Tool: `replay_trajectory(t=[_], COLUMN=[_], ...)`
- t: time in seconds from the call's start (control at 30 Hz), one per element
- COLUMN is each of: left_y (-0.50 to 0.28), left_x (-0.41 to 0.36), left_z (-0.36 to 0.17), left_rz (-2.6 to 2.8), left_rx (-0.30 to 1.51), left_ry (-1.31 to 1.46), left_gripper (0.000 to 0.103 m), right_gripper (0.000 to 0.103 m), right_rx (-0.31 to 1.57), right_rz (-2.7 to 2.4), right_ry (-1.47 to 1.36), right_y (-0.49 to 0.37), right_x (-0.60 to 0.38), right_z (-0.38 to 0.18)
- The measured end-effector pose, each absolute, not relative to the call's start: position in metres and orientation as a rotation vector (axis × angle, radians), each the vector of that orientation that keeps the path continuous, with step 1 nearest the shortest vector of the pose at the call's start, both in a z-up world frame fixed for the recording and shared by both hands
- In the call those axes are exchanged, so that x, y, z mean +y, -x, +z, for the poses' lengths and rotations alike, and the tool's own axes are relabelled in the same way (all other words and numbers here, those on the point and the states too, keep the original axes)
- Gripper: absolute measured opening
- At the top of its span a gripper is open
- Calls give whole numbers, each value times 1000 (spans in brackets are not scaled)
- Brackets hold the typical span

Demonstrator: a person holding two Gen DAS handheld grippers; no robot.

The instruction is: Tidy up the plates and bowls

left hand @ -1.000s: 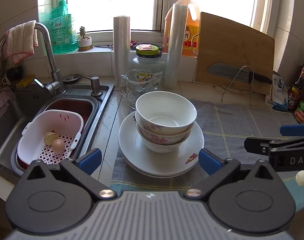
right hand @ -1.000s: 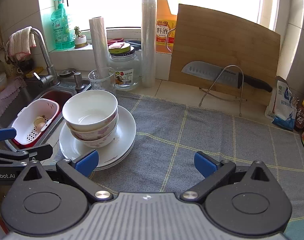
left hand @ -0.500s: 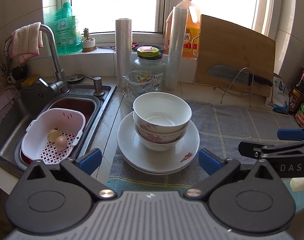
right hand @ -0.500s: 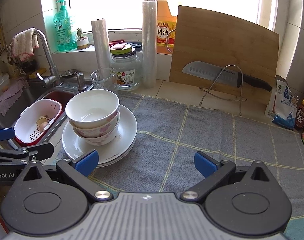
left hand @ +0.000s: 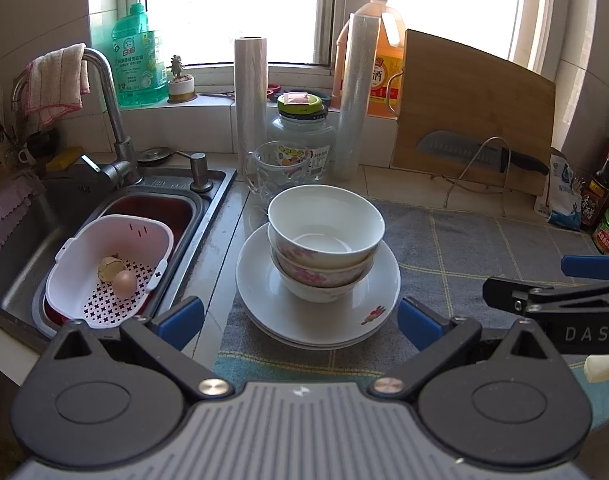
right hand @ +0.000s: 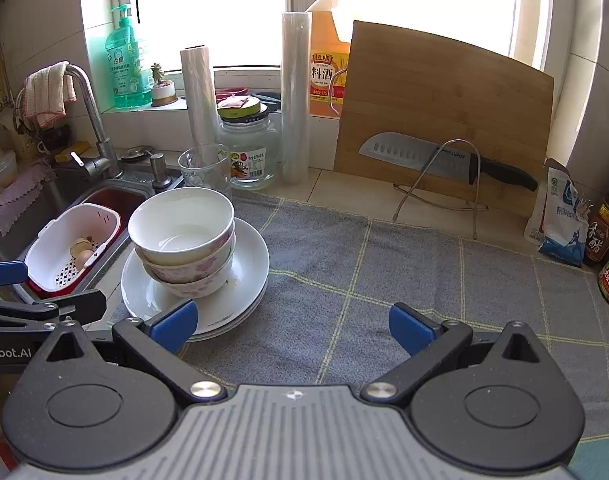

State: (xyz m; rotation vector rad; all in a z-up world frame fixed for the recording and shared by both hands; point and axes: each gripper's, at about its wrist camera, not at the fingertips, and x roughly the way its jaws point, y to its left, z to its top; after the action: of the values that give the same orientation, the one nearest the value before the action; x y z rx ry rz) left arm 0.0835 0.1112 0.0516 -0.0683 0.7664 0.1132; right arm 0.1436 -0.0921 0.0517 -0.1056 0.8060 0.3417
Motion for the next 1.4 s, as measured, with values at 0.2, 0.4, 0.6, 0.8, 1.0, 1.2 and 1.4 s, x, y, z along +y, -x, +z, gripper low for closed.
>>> replay_trajectory(t=[0.2, 0.4, 0.6, 0.8, 1.0, 1.2, 1.4], left_y=[-84, -85, -85, -85, -85, -85, -86], left_x=[112, 111, 111, 110, 110, 110, 109], left_z=[53, 52, 52, 53, 53, 53, 53], left_rz=[120, 120, 118, 117, 116, 116, 113], left_rx=[767, 771, 771, 771, 771, 771, 770], left_ry=[65, 66, 67, 68, 67, 67, 68], left_gripper=[102, 102, 102, 102, 102, 102, 102], right_gripper=[103, 103, 103, 103, 103, 103, 103], right_rx=[805, 808, 806, 805, 804, 804, 801], right_rz=[343, 339, 336, 332, 329, 328, 327], right_ry=[105, 109, 111, 116, 120, 120, 122], right_y=[-144, -145, -145, -146, -146, -146, -146], right_x=[-91, -91, -91, -90, -90, -89, -89], right_z=[52, 52, 52, 53, 53, 53, 54])
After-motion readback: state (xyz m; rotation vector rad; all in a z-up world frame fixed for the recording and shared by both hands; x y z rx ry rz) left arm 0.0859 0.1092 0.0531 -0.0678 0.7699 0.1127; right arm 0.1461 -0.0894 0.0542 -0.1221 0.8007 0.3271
